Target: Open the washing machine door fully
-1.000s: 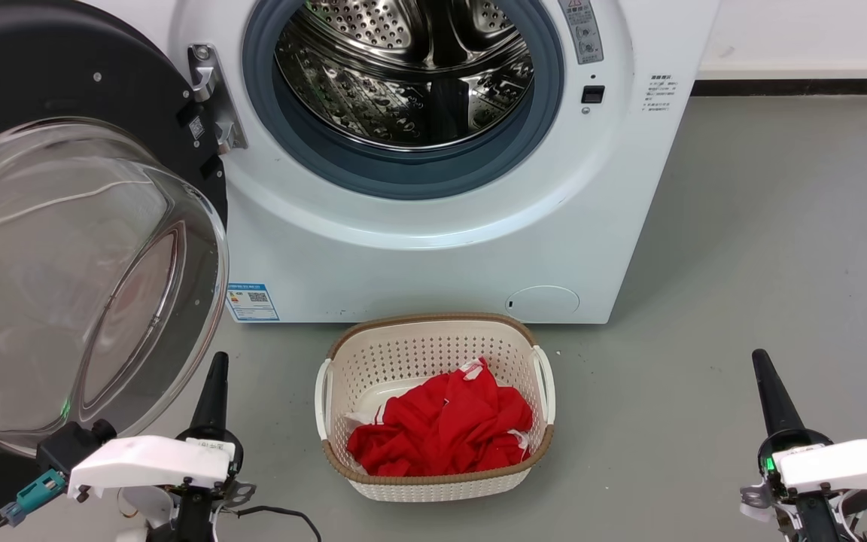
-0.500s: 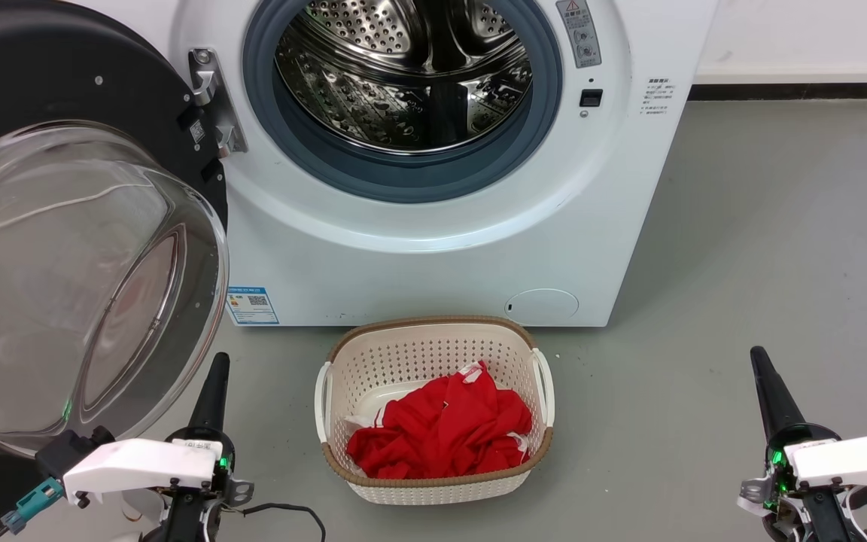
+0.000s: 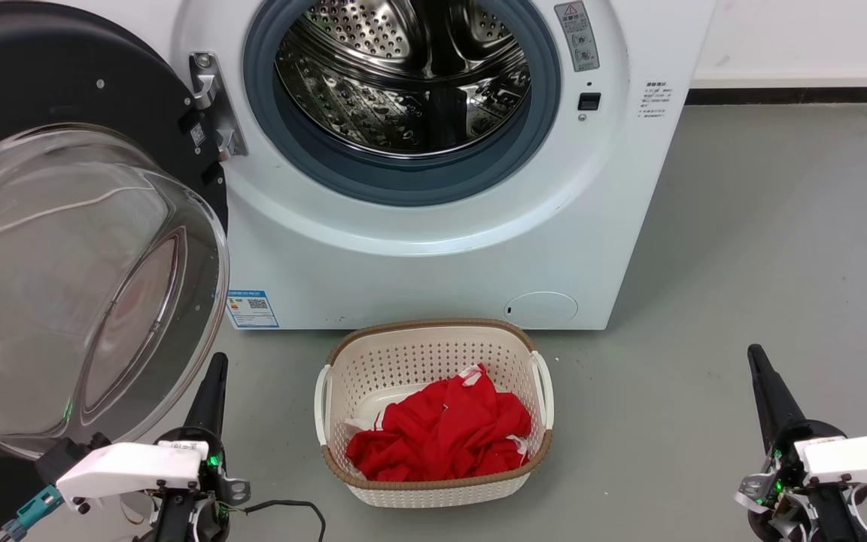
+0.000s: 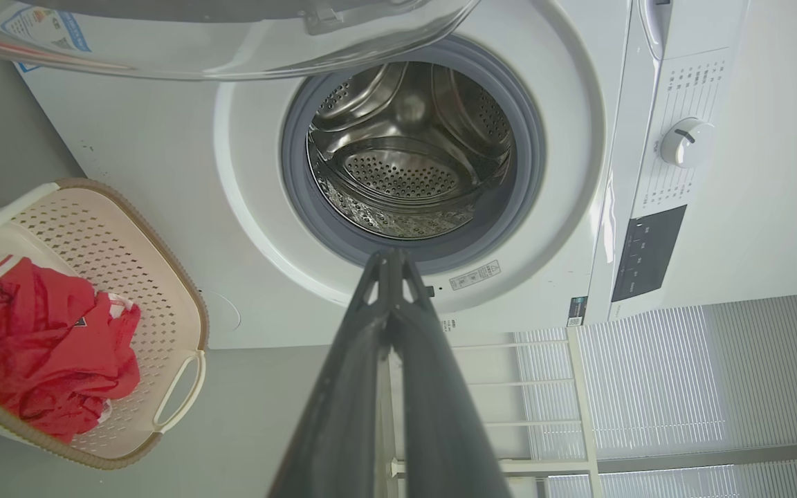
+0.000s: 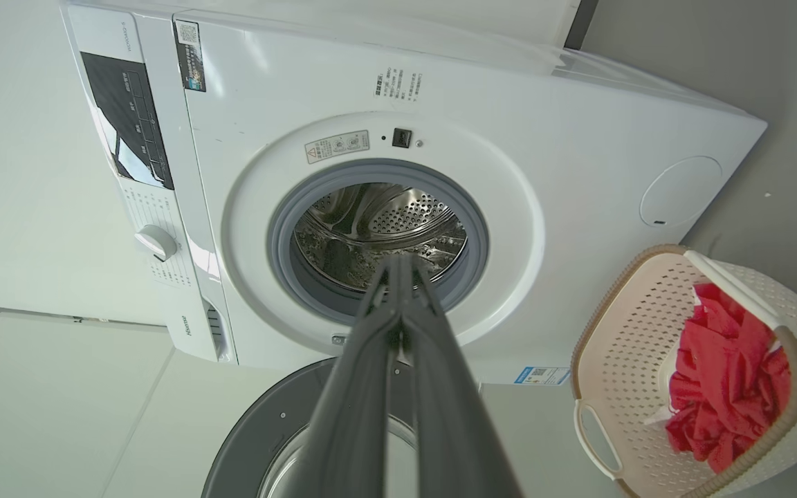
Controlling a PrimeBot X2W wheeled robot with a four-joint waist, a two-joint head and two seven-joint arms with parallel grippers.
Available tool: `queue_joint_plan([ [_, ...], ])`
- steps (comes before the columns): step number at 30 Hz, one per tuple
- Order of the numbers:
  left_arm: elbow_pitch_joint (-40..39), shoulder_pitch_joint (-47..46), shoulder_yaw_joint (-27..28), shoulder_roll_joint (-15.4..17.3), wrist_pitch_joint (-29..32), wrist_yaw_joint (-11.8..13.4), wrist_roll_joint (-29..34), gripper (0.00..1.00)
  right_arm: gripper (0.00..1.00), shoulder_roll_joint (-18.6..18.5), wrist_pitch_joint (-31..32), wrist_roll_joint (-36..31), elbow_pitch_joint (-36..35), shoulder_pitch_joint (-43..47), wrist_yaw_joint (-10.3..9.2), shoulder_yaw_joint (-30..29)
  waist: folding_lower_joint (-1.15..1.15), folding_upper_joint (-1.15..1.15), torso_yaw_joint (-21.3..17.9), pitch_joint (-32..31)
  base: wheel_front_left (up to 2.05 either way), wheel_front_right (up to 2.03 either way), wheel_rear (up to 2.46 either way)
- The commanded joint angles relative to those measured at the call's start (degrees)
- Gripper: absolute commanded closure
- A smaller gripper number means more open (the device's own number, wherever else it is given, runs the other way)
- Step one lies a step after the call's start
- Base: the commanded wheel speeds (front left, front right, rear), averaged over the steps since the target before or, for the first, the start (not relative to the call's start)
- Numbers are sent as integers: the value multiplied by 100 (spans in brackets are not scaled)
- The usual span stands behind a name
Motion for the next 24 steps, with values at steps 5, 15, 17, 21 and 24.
queue_joint_plan([
  [5,15,10,44,-12,80,-51,-300,100,100,-16,77,314,26,-124,-1,-23,0,0,-3,-16,0,0,0],
  [15,34,22,101,-31,188,-84,-718,100,100,-6,184,728,87,-131,-2,-45,0,0,-8,-45,0,0,0],
  [17,39,24,112,-36,207,-95,-799,100,100,-5,203,810,96,-142,-2,-49,0,0,-9,-50,0,0,0],
  [21,48,28,133,-44,244,-100,-952,100,100,-1,246,969,114,-162,-2,-56,0,0,-11,-62,0,0,0],
  [24,53,32,143,-48,276,-110,-1046,100,100,2,273,1057,126,-173,-2,-62,0,0,-13,-69,0,0,0],
])
